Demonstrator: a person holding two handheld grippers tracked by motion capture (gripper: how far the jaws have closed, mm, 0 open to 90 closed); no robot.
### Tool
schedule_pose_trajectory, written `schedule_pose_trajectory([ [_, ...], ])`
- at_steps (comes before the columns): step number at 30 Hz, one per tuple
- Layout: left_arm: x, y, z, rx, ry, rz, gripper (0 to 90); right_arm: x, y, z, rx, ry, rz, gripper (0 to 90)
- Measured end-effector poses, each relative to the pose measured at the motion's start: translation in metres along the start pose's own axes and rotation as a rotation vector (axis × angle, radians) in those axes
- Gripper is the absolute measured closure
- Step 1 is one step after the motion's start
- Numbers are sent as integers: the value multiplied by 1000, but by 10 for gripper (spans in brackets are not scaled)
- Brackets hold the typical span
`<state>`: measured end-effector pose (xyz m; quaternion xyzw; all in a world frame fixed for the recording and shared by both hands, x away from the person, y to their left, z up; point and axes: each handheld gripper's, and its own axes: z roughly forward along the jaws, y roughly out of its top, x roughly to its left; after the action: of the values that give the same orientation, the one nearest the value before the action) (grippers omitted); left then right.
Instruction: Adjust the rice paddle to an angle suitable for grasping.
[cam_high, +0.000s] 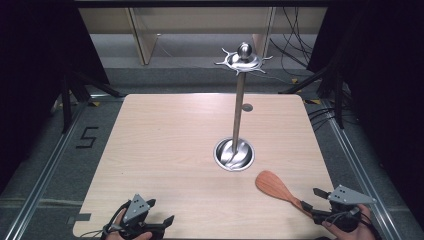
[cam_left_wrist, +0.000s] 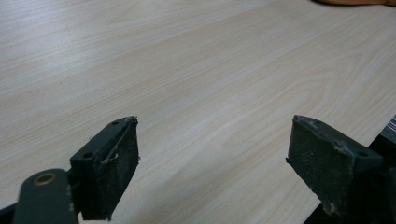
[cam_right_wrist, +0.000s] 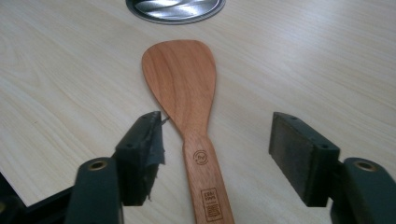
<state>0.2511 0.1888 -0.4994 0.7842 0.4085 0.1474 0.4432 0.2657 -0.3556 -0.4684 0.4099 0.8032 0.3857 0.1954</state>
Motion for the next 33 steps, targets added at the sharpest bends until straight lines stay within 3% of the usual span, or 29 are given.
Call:
schedule_pose_trajectory([
  [1, 0, 0, 0, -3, -4, -8, 159, -2, 0, 0, -7, 1, -22, 395],
  [11, 1, 0, 0, 3, -2, 2, 159, -2, 1, -1, -18, 10, -26, 504],
  [13, 1, 0, -1, -1, -3, -7, 159, -2, 2, -2, -32, 33, -17, 564],
  [15, 2, 0, -1, -2, -6, 7, 160, 0, 1, -2, -23, 41, -13, 613],
  [17, 1, 0, -1, 0, -5, -5, 160, 1, 1, -3, -4, 47, -4, 649],
  [18, 1, 0, -1, 1, -4, -1, 159, -2, 2, -2, -6, 40, -52, 708],
  [19, 1, 1, -2, 7, -8, -2, 159, -2, 2, -2, -11, 36, -68, 727],
  [23, 1, 1, -2, 5, -8, 1, 159, 3, 2, -2, 20, 58, -54, 801],
  [24, 0, 1, -2, 2, -7, -5, 159, 3, 2, 0, 24, 66, -83, 839],
  [28, 1, 1, -2, -7, -8, -5, 159, 3, 2, 8, 60, 90, -141, 886],
  [31, 1, 0, -1, -12, -8, -19, 159, 5, 2, 11, 80, 102, -148, 893],
  [32, 2, 1, -1, -10, -11, 1, 159, 3, 2, 13, 83, 107, -168, 894],
  [33, 0, 0, -1, -16, -10, -19, 159, 3, 1, 16, 94, 113, -163, 894],
])
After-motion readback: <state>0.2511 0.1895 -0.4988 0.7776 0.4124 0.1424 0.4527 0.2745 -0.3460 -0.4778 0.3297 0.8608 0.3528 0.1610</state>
